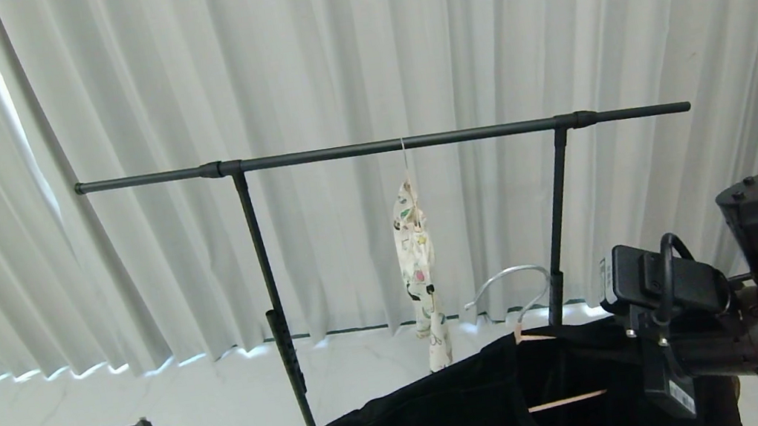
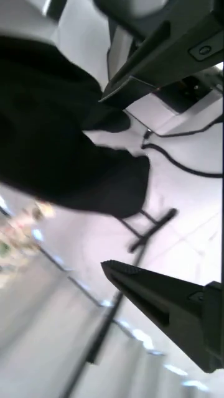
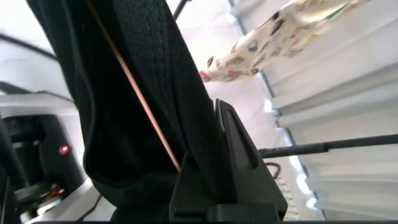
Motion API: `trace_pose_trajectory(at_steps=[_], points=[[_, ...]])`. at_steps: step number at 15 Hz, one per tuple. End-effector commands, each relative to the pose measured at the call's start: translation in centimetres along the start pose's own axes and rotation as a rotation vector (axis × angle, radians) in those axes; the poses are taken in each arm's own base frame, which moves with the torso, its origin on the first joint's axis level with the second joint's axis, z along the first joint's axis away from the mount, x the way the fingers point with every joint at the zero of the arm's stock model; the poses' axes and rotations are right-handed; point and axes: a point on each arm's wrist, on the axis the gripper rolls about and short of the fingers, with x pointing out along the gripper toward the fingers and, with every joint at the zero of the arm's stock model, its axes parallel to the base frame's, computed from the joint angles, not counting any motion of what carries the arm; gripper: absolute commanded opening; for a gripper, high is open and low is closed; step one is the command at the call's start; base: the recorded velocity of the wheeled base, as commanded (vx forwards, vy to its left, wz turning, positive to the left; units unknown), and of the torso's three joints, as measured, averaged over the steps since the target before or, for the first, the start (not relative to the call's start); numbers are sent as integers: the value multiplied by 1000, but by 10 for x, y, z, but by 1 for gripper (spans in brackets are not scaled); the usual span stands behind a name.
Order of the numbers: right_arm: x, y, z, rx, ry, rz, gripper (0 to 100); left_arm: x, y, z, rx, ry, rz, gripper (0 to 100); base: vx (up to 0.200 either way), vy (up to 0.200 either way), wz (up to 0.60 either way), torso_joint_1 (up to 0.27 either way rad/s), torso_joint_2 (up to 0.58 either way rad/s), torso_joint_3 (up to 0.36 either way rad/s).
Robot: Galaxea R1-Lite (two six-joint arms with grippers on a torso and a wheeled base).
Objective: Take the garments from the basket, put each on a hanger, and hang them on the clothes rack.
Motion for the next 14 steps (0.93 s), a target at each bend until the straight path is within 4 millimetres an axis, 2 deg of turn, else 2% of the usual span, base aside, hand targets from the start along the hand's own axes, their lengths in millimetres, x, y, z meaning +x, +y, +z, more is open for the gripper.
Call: trace_pose_trajectory(at_steps=[1,3,4,8,14], points=[[-6,-1,5,-8,-27,-13,0,21,9,3,-24,82,-12,100,0,0,0,0,0,0],[-7,0,6,-13,-33,-14,0,31,11,2,-36,123,-26,100,0,0,0,0,0,0],[-7,1,8,-17,-37,-11,0,34,13,5,-37,121,-27,0,0,0,0,0,0,0],[-8,-2,5,-2,-15,-51,0,35,17,-4,-72,163,3,0,0,0,0,0,0,0],[-18,-27,-6,59,-3,-167,0,26,58,-23,-237,244,232,0,0,0,0,0,0,0]])
